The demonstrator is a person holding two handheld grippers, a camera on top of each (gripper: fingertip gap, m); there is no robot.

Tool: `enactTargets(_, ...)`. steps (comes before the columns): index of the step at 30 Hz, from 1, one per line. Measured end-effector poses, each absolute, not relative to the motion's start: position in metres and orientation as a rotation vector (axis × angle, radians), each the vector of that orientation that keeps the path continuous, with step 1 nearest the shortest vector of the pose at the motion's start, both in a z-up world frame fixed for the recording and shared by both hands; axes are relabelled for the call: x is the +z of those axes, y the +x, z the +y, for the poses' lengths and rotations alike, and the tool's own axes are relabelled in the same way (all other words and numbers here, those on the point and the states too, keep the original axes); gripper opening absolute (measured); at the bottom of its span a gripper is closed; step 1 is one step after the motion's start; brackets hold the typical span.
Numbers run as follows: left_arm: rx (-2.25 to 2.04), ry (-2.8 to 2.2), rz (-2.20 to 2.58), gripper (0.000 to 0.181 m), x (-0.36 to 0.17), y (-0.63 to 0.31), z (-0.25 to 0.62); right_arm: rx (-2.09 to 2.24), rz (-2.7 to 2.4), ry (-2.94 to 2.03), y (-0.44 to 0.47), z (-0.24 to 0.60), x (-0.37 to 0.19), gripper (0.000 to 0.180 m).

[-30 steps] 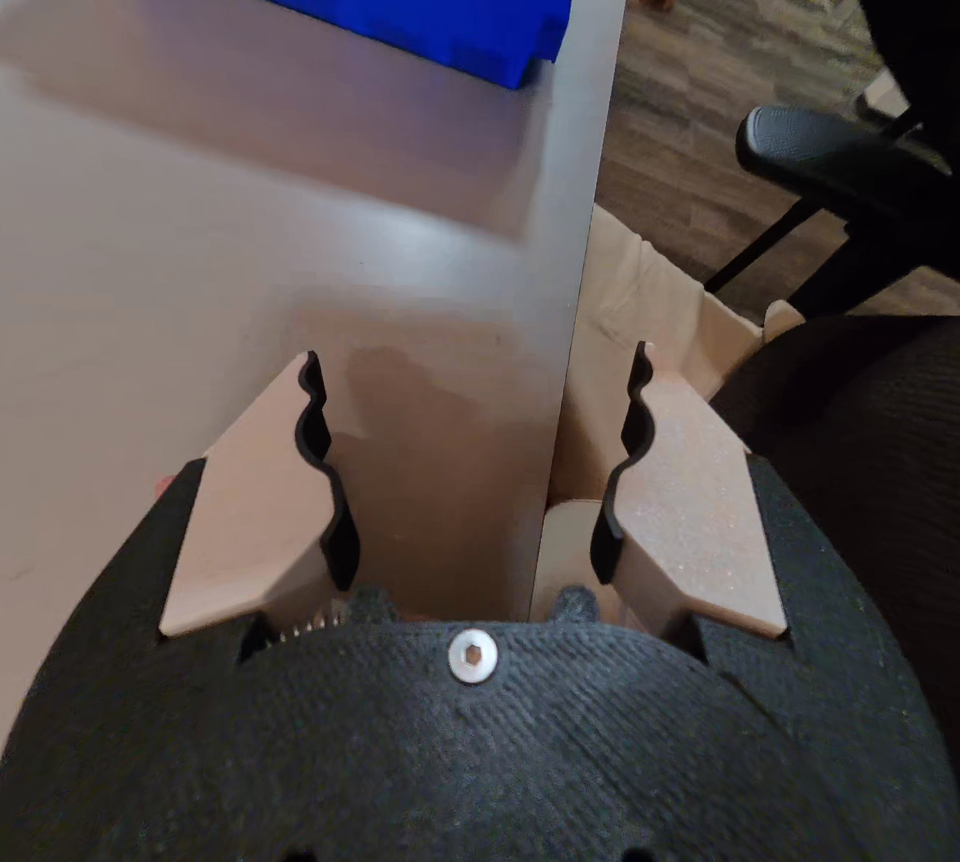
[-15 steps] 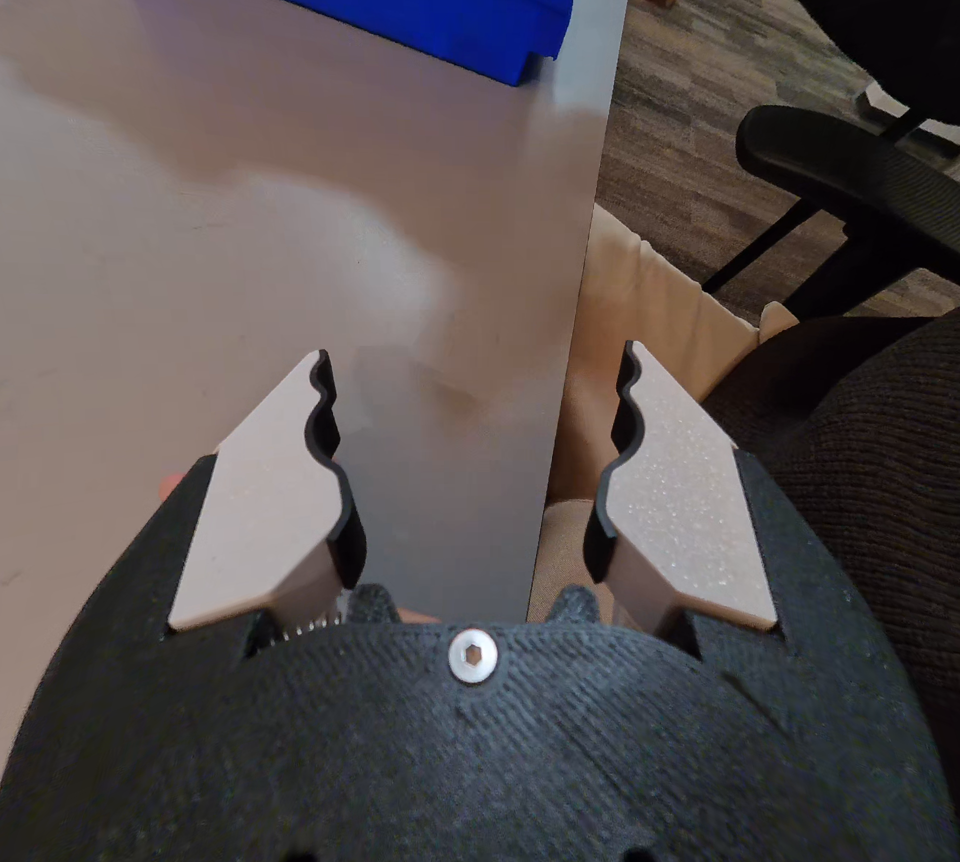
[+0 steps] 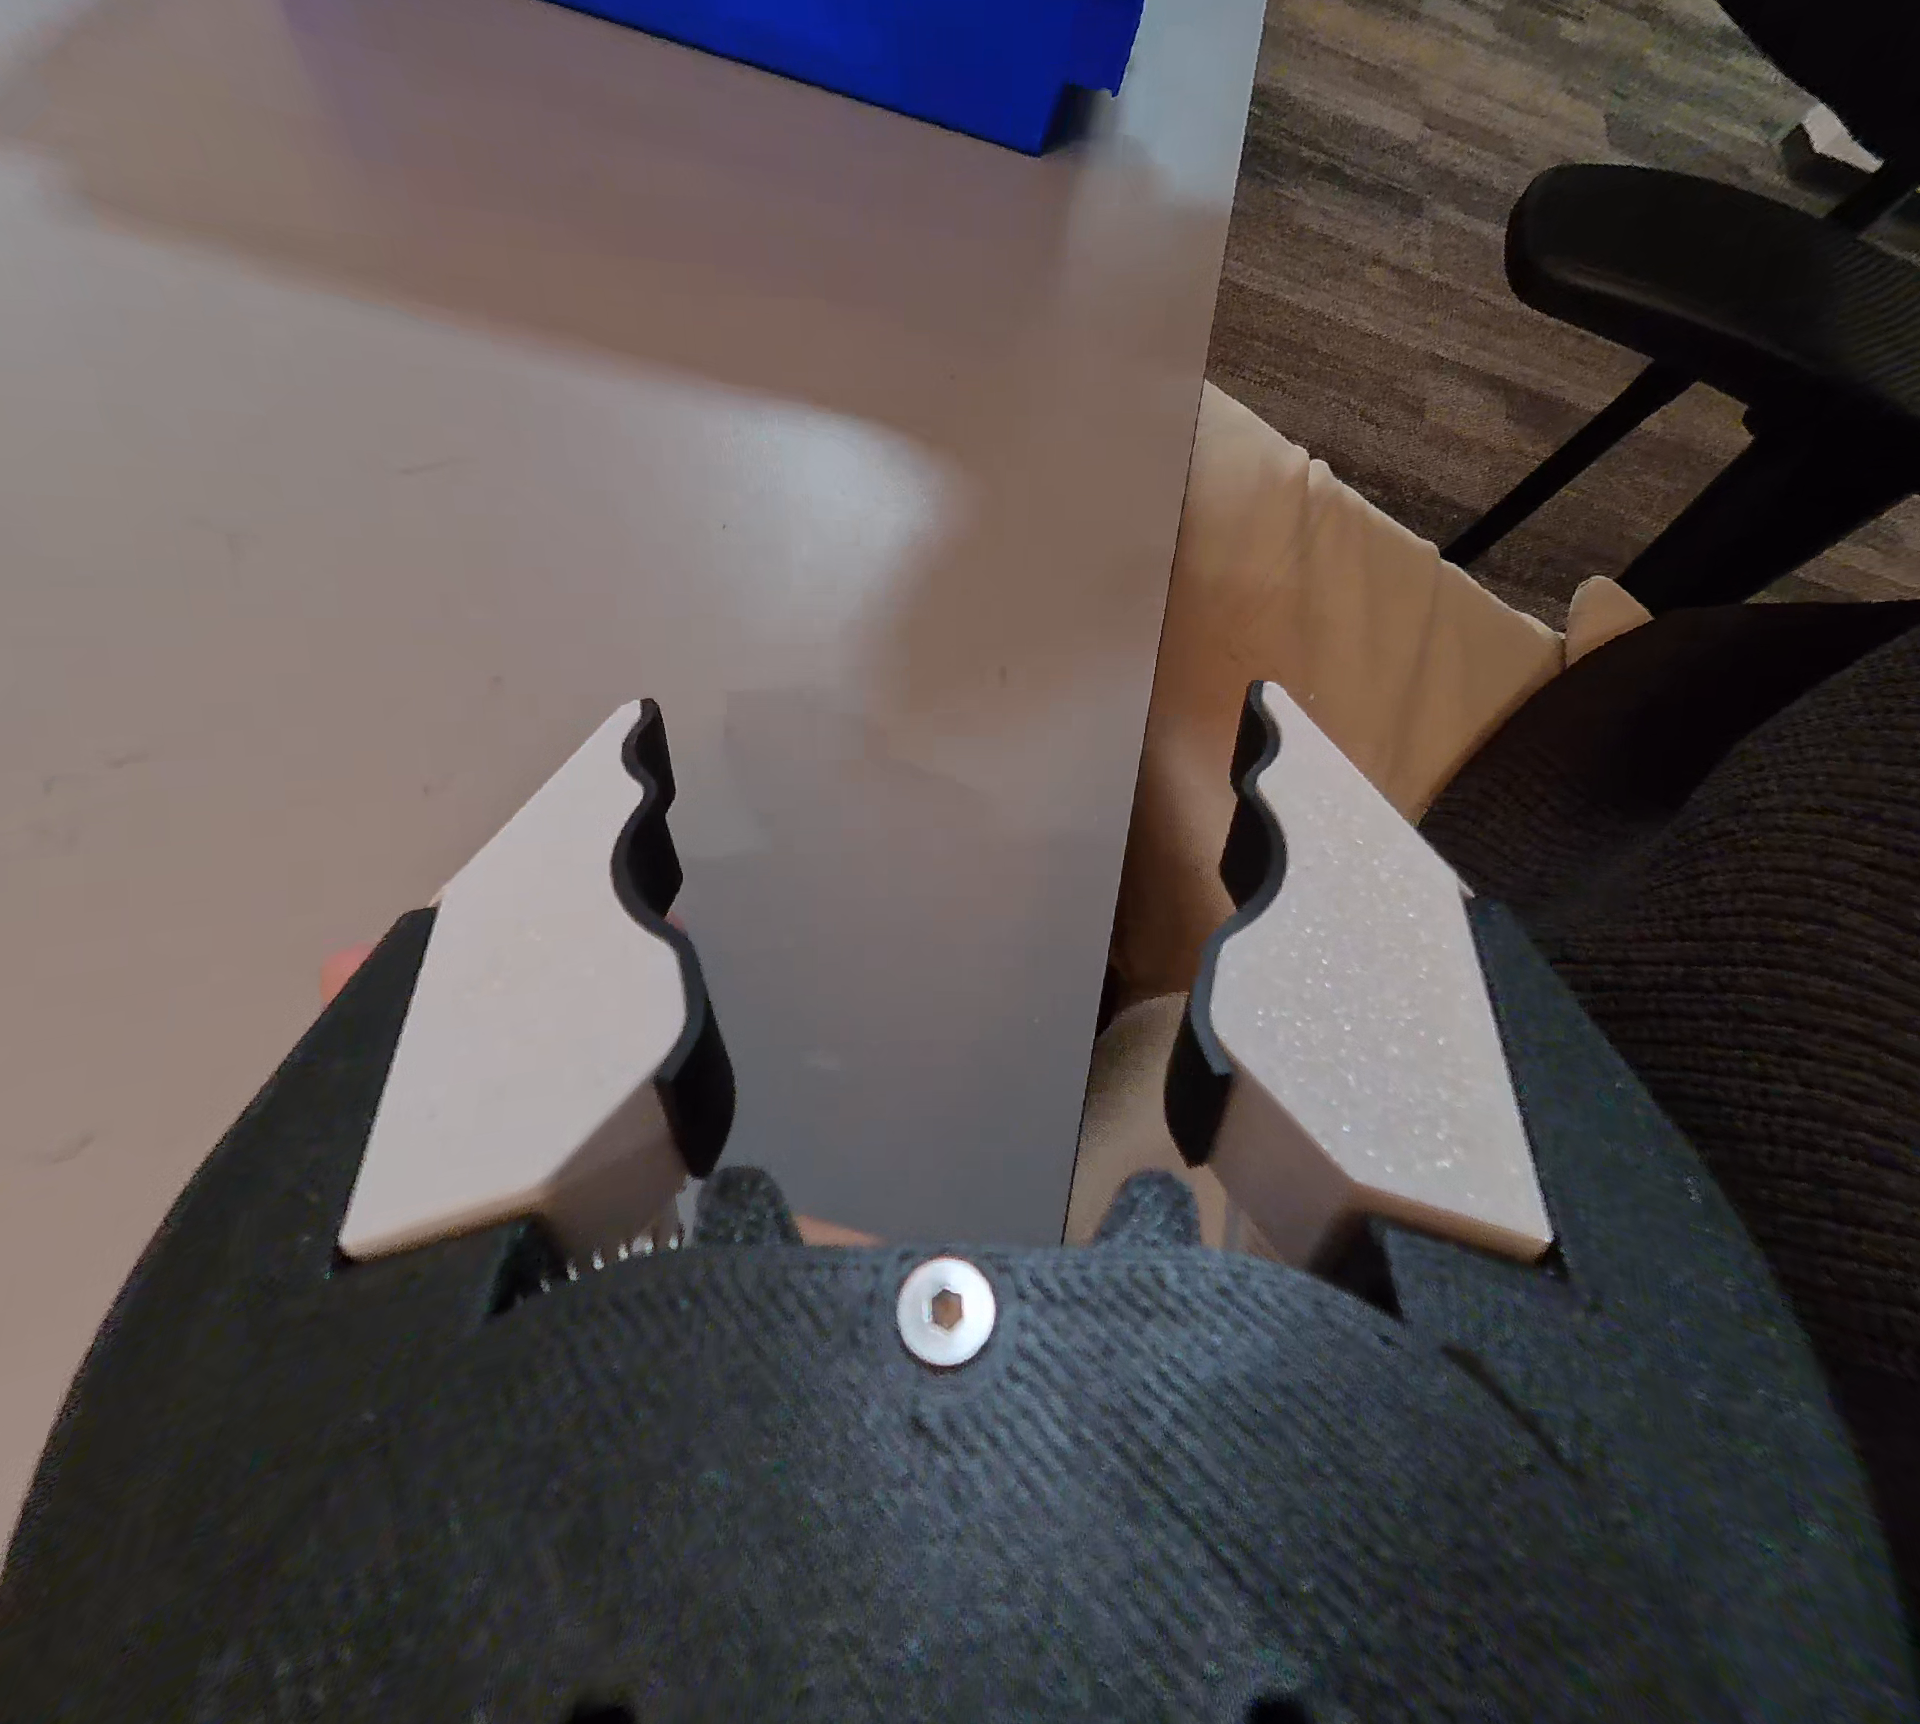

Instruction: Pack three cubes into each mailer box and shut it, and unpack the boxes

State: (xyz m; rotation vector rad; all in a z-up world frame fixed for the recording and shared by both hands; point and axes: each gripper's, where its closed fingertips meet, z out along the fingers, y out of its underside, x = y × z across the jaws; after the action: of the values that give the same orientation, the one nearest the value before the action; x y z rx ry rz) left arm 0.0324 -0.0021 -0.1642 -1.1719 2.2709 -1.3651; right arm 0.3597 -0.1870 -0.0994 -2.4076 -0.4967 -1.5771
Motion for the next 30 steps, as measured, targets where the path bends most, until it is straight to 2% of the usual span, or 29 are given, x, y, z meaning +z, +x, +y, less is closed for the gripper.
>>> enactTargets(1, -1.36, -1.168, 2.272, 0.106, -0.164, 0.032, -0.002, -1.586, -0.484, -2.394, 0.355, -0.19, -0.096, 0.081)
enactTargets(8, -1.347, -1.175, 2.276, 0.105, -0.166, 0.033, -0.002, -1.523, -0.29, -2.226, 0.318, -0.198, -0.073, 0.068)
enactTargets(10, -1.346, -1.172, 2.264, 0.105, -0.165, 0.034, -0.002, -1.418, -0.077, -2.127, 0.314, -0.203, -0.059, 0.069)
enactTargets(13, -1.329, -1.165, 2.252, 0.105, -0.165, 0.035, -0.001, -1.029, 0.415, -1.828, 0.314, -0.221, -0.033, 0.077)
enactTargets(15, -1.316, -1.168, 2.248, 0.104, -0.165, 0.035, -0.001, -0.879, 0.589, -1.663, 0.322, -0.244, -0.025, 0.075)
enactTargets(16, -1.313, -1.171, 2.254, 0.104, -0.166, 0.035, -0.001, -0.88, 0.67, -1.624, 0.33, -0.263, -0.026, 0.066)
enactTargets(17, -1.309, -1.173, 2.264, 0.104, -0.167, 0.033, -0.001, -0.88, 0.729, -1.605, 0.335, -0.278, -0.029, 0.05)
enactTargets(19, -1.298, -1.17, 2.273, 0.103, -0.168, 0.032, -0.001, -0.828, 0.816, -1.646, 0.342, -0.296, -0.049, 0.04)
enactTargets(22, -1.291, -1.169, 2.275, 0.103, -0.169, 0.033, -0.002, -0.737, 0.929, -1.81, 0.347, -0.307, -0.094, 0.051)
enactTargets(25, -1.286, -1.175, 2.275, 0.103, -0.169, 0.033, -0.001, -0.671, 0.963, -1.844, 0.35, -0.302, -0.114, 0.053)
enactTargets(27, -1.284, -1.175, 2.274, 0.102, -0.17, 0.034, -0.001, -0.61, 0.989, -1.864, 0.351, -0.295, -0.127, 0.049)
enactTargets(30, -1.281, -1.178, 2.279, 0.102, -0.17, 0.034, -0.002, -0.483, 1.023, -1.764, 0.353, -0.282, -0.128, 0.03)
